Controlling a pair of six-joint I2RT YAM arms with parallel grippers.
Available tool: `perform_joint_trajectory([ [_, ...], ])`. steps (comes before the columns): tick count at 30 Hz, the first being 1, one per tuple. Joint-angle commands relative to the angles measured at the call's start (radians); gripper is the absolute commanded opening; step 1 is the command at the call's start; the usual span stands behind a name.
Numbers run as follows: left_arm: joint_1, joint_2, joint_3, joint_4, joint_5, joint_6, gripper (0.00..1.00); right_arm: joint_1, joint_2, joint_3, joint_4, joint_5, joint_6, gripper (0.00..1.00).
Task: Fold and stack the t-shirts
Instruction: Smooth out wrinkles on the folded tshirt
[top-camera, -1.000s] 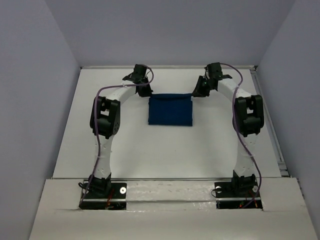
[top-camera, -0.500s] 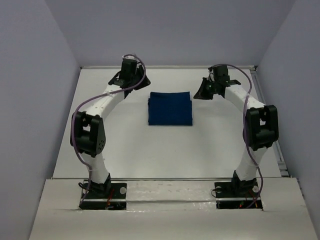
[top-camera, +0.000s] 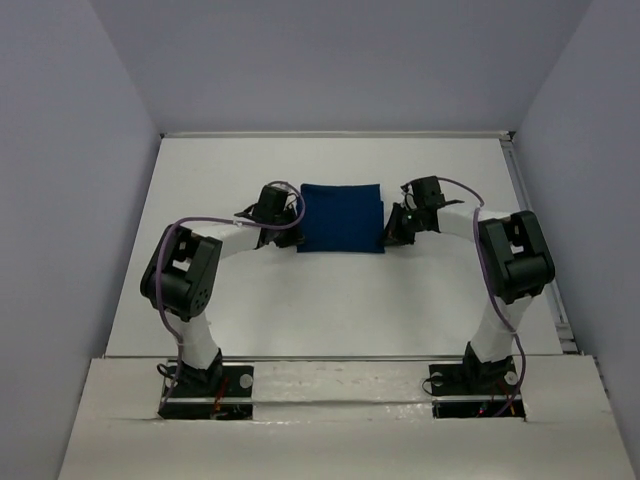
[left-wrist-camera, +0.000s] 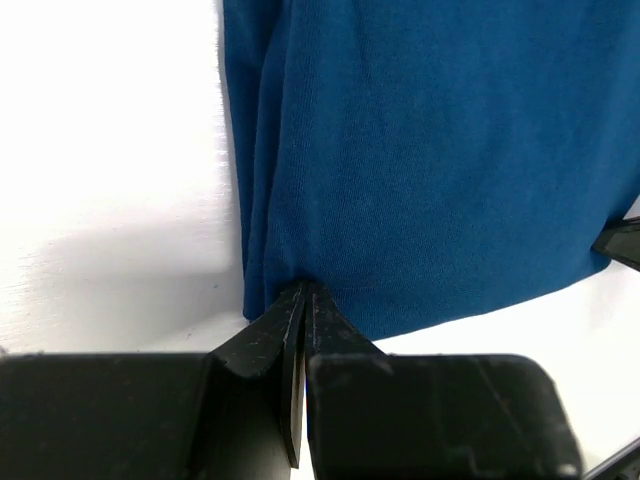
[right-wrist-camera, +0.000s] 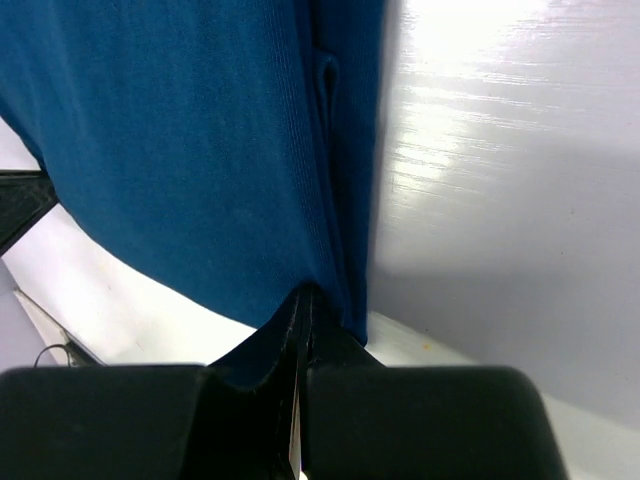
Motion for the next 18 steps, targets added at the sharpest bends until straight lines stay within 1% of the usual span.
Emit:
perform_joint_trajectory([
  [1,-0.004,-0.017,-0.074,0.049,-0.036,0.013,0.00,-0.014,-0.021,-0.061,0.083,0.084,0.018,0.00],
  [4,-0.004,-0.065,-0.093,0.041,-0.039,0.019,0.00,-0.025,-0.039,-0.052,0.069,0.096,0.012,0.00],
  [7,-0.004,-0.114,-0.048,-0.014,-0.045,0.034,0.00,-0.025,-0.065,0.024,0.006,0.086,-0.011,0.00],
  [8,-0.004,-0.126,-0.030,-0.022,-0.042,0.034,0.00,-0.025,-0.076,0.047,-0.014,0.083,-0.017,0.00],
  [9,-0.004,-0.147,0.019,-0.067,-0.030,0.037,0.00,-0.025,-0.095,0.095,-0.046,0.070,-0.026,0.00],
  [10,-0.004,-0.148,0.045,-0.076,-0.022,0.037,0.00,-0.025,-0.105,0.095,-0.057,0.063,-0.029,0.00],
  [12,-0.004,-0.163,0.122,-0.085,-0.005,0.039,0.00,-0.025,-0.106,0.167,-0.078,0.055,-0.032,0.00],
  [13,-0.004,-0.142,0.152,-0.097,0.000,0.039,0.00,-0.025,-0.096,0.191,-0.077,0.044,-0.031,0.00],
  [14,-0.004,-0.119,0.223,-0.106,0.007,0.045,0.00,-0.025,-0.079,0.245,-0.074,0.037,-0.028,0.00],
  [15,-0.004,-0.094,0.260,-0.111,0.007,0.048,0.00,-0.025,-0.033,0.274,-0.074,0.027,-0.026,0.00],
  [16,-0.004,-0.033,0.298,-0.120,0.009,0.048,0.00,-0.025,-0.004,0.305,-0.072,0.026,-0.023,0.00],
  [17,-0.004,0.004,0.370,-0.122,0.015,0.048,0.00,-0.025,0.021,0.334,-0.063,0.026,-0.017,0.00],
  [18,0.007,0.038,0.402,-0.120,0.035,0.045,0.00,-0.025,0.047,0.388,-0.057,0.015,-0.016,0.00],
])
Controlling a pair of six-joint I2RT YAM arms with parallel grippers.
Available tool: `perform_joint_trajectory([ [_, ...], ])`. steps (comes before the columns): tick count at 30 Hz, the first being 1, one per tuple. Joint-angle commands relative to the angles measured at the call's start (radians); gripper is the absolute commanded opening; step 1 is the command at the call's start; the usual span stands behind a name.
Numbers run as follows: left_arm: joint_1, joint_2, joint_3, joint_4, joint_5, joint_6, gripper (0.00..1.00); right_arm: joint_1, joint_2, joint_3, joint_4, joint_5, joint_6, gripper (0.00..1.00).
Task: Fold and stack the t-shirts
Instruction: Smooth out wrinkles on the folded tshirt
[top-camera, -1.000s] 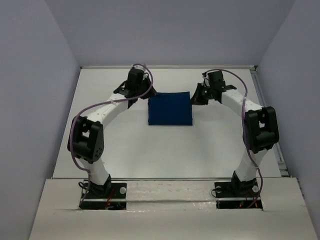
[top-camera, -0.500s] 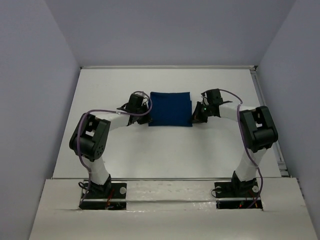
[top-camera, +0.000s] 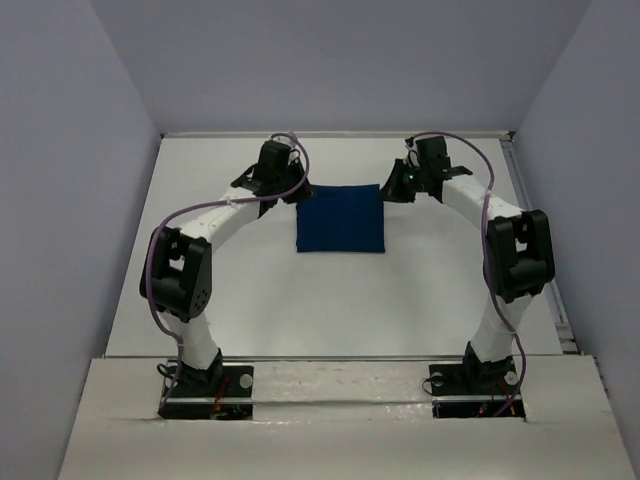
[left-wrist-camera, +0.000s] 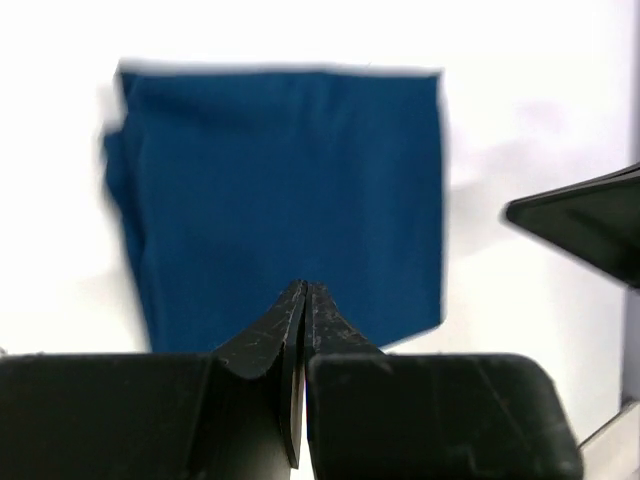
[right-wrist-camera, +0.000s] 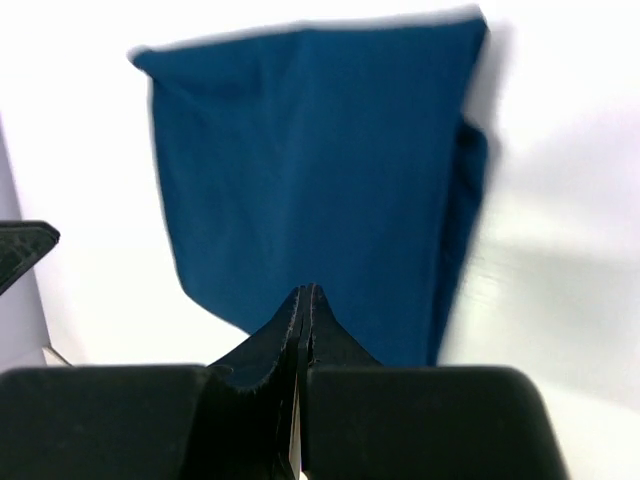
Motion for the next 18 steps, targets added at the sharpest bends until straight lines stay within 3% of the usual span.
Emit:
perform_joint_trajectory([
  [1,0.007,0.165,0.189,-0.015,0.044,0.017,0.00,-0.004,0.121,0.157,0.015,-0.028,-0.004,0.00],
  [5,0.038,0.321,0.352,-0.015,0.041,0.023,0.00,-0.004,0.241,0.297,0.024,-0.048,0.015,0.00],
  [8,0.064,0.396,0.392,0.036,0.047,0.007,0.00,-0.013,0.334,0.415,0.020,-0.055,0.024,0.00],
  [18,0.141,0.509,0.441,0.082,0.033,-0.010,0.00,-0.086,0.507,0.434,0.078,-0.094,0.073,0.00],
])
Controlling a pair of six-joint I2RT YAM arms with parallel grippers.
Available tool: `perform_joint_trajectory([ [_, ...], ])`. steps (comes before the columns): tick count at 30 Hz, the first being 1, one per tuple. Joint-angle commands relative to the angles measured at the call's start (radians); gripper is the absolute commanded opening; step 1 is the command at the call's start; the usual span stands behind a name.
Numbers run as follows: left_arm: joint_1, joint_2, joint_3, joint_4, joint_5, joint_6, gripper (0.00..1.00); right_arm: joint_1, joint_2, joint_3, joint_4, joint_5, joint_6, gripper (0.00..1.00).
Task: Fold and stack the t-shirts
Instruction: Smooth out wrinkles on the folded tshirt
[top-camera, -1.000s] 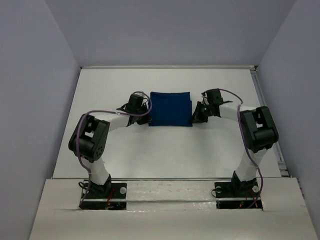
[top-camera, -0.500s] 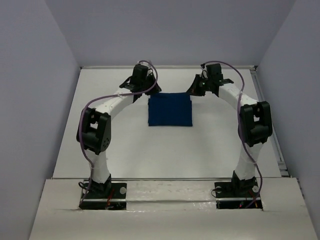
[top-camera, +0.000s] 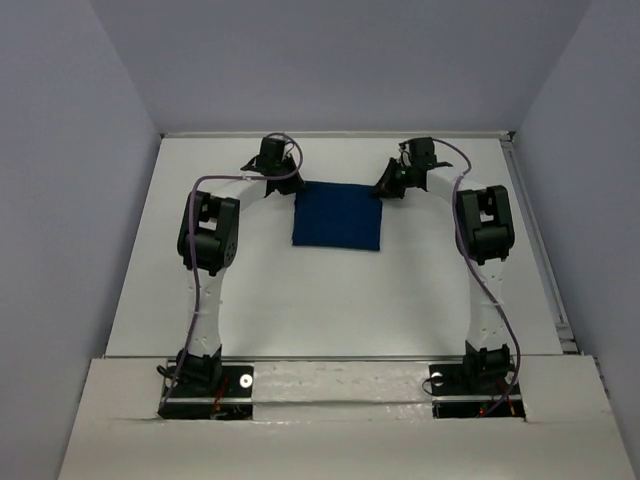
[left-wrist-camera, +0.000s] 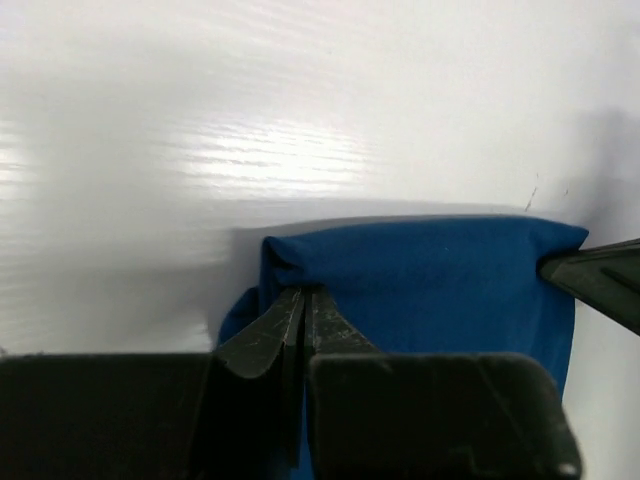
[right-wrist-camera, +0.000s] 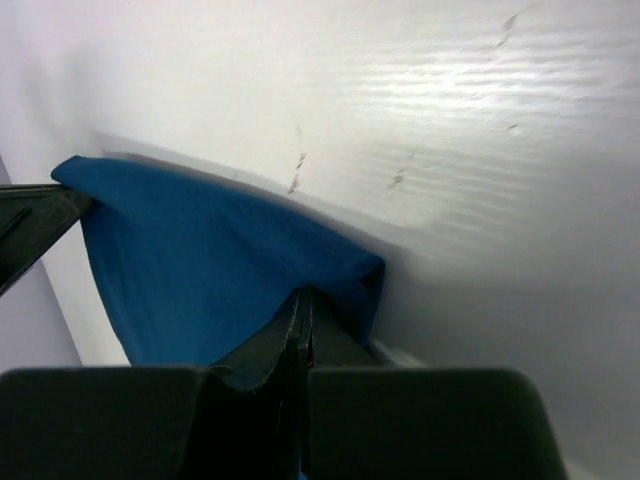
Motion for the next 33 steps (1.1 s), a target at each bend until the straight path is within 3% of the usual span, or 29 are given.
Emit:
perform_joint_trajectory([
  [1,0.028,-0.005,0.022,0.031,-0.019,0.000,0.00,-0.037,0.029,0.031,0.035,-0.022,0.007,0.00],
  [8,0.038,-0.138,0.004,0.043,0.019,0.004,0.02,-0.037,-0.043,0.089,0.008,-0.083,-0.003,0.00],
  [11,0.038,-0.282,-0.007,0.040,0.018,0.015,0.08,-0.037,-0.120,0.195,-0.067,-0.094,-0.027,0.09],
  [15,0.038,-0.475,-0.012,-0.014,-0.021,0.052,0.20,-0.037,-0.317,0.190,-0.119,-0.073,-0.070,0.46],
  [16,0.038,-0.520,-0.016,-0.038,-0.031,0.061,0.24,-0.037,-0.373,0.169,-0.129,-0.038,-0.081,0.81],
  [17,0.038,-0.610,-0.039,-0.047,-0.050,0.075,0.28,-0.037,-0.492,0.111,-0.145,-0.016,-0.105,1.00],
  [20,0.038,-0.807,-0.099,-0.086,-0.120,0.105,0.34,-0.037,-0.696,-0.044,-0.164,0.074,-0.148,1.00],
  [21,0.038,-0.854,-0.114,-0.098,-0.137,0.113,0.58,-0.037,-0.841,-0.085,-0.162,0.096,-0.154,1.00],
  [22,0.038,-0.950,-0.130,-0.121,-0.162,0.122,0.96,-0.037,-0.911,-0.122,-0.159,0.146,-0.159,1.00],
  [24,0.038,-1.038,-0.185,-0.141,-0.223,0.131,0.99,-0.037,-1.037,-0.208,-0.159,0.200,-0.150,1.00],
  [28,0.038,-1.239,-0.268,-0.164,-0.239,0.104,0.99,-0.037,-1.340,-0.345,-0.091,0.447,-0.113,1.00],
  [33,0.038,-1.325,-0.266,-0.204,-0.246,0.084,0.99,-0.037,-1.485,-0.434,-0.043,0.570,-0.125,1.00],
])
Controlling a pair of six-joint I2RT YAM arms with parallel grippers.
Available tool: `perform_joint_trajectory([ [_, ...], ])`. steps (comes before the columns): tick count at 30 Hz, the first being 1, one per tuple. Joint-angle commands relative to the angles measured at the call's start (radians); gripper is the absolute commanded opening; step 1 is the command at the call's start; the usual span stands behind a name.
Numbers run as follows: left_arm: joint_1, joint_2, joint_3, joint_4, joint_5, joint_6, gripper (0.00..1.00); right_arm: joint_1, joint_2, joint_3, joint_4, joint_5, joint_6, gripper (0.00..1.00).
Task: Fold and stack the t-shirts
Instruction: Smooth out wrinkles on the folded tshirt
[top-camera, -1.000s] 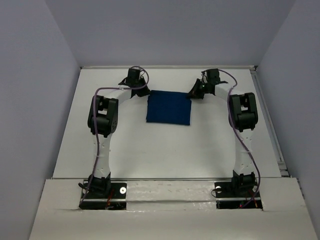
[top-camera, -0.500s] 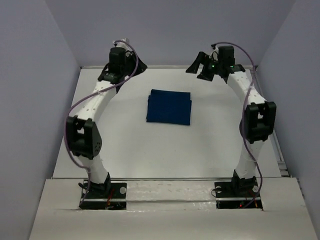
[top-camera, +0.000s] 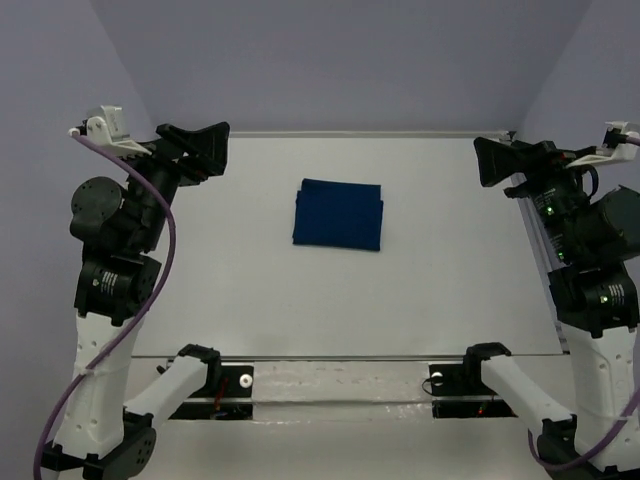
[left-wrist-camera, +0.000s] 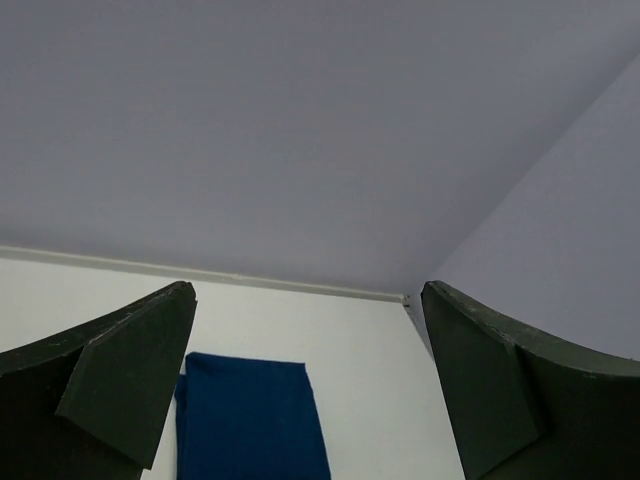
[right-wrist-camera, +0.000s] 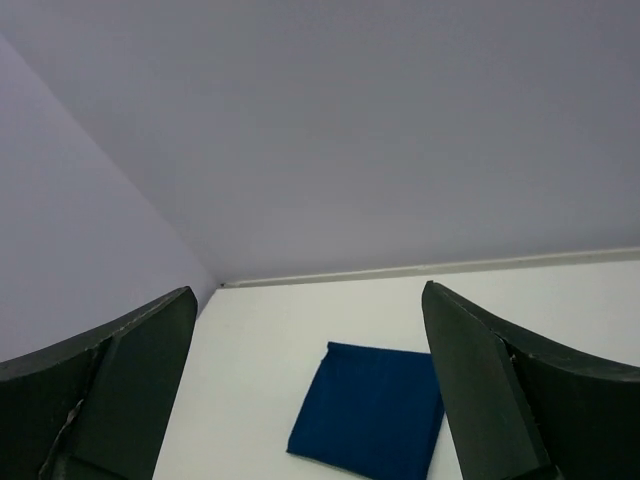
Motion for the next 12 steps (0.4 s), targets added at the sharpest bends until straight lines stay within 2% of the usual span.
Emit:
perform_joint_trajectory([
  [1,-0.003,0.010,-0.021,-0.101,-0.065,-0.008,0.99,-0.002,-0.011,-0.101,-0.011,0.190,-0.011,1.00],
  [5,-0.003,-0.018,-0.017,-0.129,-0.086,0.005,0.99,-0.002,-0.011,-0.106,-0.072,0.172,0.009,1.00],
  [12,-0.003,-0.010,-0.034,-0.107,0.000,-0.002,0.99,-0.002,0.007,-0.074,-0.097,0.141,0.009,1.00],
])
